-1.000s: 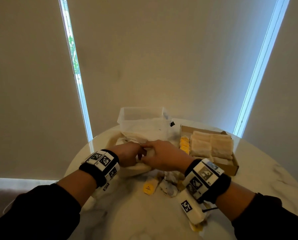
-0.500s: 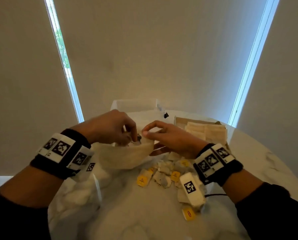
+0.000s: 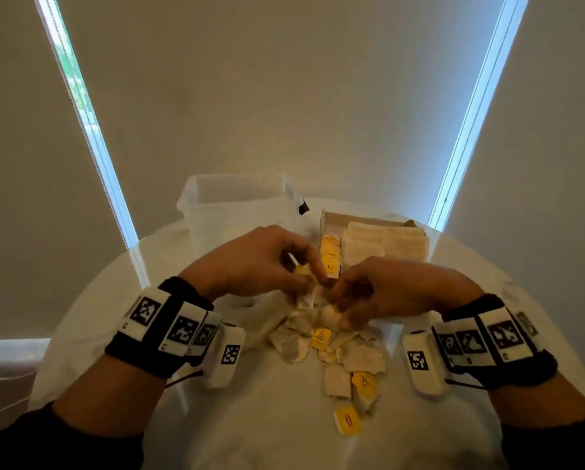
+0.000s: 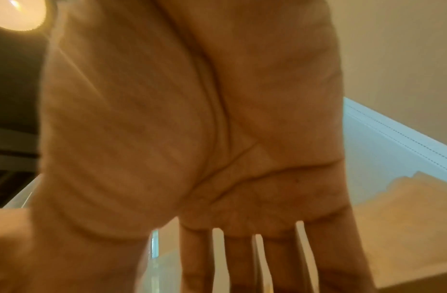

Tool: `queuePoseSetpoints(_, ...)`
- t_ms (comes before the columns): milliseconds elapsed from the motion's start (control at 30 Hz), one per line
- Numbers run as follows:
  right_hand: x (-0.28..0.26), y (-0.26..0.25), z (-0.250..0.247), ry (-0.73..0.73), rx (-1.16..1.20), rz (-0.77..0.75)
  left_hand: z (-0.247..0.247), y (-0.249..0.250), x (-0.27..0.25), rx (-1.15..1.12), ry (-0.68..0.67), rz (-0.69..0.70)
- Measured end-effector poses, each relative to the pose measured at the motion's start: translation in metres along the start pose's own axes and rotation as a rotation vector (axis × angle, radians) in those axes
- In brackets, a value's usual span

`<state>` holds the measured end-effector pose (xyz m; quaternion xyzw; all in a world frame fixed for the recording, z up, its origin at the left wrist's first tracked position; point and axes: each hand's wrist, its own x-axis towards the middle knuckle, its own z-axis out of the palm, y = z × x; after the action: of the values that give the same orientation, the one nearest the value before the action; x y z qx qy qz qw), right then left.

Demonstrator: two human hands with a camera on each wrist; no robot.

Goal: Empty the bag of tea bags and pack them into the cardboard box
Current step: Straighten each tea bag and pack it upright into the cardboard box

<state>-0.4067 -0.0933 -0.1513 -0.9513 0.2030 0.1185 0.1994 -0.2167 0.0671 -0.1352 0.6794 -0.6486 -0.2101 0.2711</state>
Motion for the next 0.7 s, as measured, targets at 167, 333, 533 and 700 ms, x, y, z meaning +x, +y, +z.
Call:
queuePoseSetpoints(167,0.008,0.001,0.014,-0.092,-0.047,-0.046,-0.012,-0.024,-0.004,0.139,-0.036,-0.110)
queuePoseSetpoints(333,0.006,0.003,0.006,-0.046,-0.040,-0.075,-0.040,-0.026,-0.019,-0.054,0.176,-0.079)
queuePoseSetpoints(533,-0.005,0.005,-0.019,-0.010,0.193,-0.078,-0.012,-0.006,-0.004,-0.185,0.103,-0.008)
queuePoseSetpoints(700,-0.012,0.012,-0.022,0.016,0.185,-0.071,0.013,-0.023,0.010,-0.117,-0.174,-0.100)
